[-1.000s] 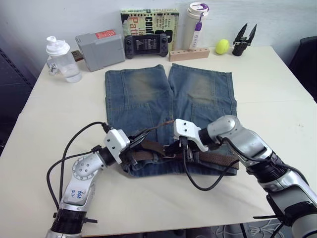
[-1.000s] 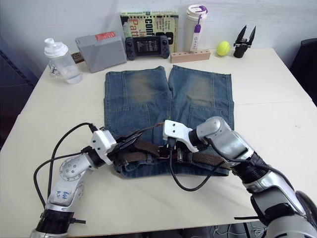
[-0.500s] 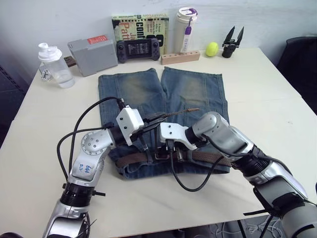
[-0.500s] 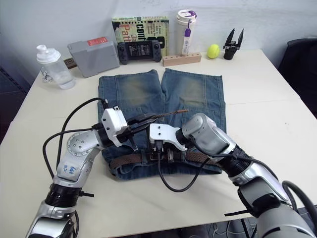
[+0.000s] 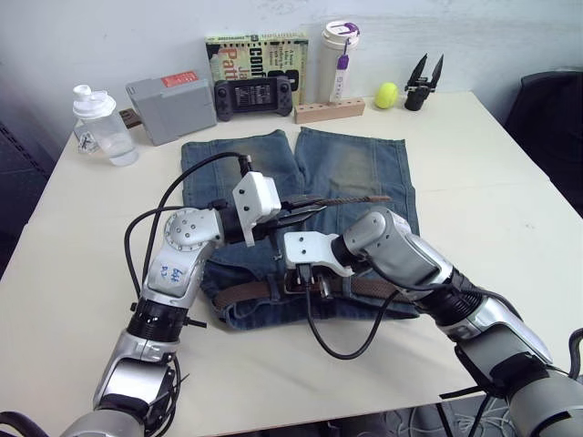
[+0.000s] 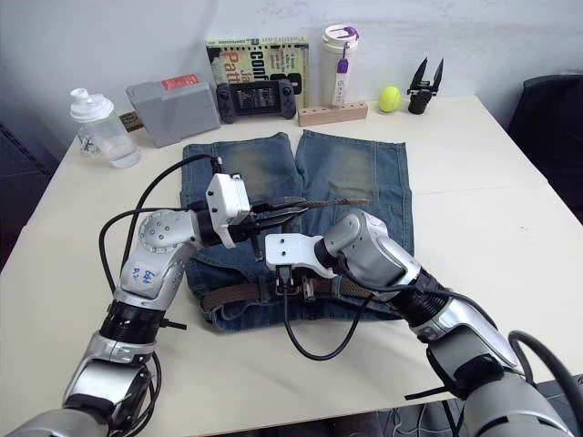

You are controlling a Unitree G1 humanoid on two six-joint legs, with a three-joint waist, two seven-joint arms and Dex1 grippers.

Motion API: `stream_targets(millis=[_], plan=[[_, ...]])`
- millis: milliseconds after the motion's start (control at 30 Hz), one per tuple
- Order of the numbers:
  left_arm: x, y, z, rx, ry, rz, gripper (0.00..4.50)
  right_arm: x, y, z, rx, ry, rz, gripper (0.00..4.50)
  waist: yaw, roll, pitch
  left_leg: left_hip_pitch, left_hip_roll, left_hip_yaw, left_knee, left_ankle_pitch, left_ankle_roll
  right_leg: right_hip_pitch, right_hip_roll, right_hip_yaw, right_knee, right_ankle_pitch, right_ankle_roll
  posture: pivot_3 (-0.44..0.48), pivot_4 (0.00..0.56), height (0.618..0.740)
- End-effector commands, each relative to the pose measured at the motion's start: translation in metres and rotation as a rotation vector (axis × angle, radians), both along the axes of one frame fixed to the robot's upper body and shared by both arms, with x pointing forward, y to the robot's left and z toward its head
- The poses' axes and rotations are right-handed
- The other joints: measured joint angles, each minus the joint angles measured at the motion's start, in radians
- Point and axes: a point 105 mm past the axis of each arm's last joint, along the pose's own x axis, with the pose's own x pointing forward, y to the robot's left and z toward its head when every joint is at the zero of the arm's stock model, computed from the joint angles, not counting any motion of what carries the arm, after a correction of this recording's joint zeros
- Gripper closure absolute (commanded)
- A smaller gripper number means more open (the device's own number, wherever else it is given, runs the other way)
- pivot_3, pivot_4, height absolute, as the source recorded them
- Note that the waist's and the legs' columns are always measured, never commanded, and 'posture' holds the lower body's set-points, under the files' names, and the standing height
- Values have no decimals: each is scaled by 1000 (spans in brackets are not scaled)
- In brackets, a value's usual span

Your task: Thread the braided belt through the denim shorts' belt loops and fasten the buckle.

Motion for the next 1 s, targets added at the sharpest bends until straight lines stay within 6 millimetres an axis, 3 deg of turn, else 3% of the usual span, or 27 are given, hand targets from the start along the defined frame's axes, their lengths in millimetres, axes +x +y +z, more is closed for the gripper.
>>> stream_targets(millis=[33,633,1000], plan=[[-15,-10,60,-120,-196,-97,4500,-47,-14,-94,-239,285,32,4417,0,1,-1,0,0,0,0,0,0,0,0,0,0,0,0,0,150,722],[-9,-41,76,-80,-230,-260,4500,-54,-8,-96,-245,282,84,4417,5,1,-3,5,-1,-4,0,0,0,8,-1,-2,-2,0,0,0,150,722],[3,-15,64,-75,-192,-178,4500,-54,-8,-96,-232,282,76,4417,3,1,-3,5,-1,-5,0,0,0,9,-1,-2,-2,0,0,0,150,722]])
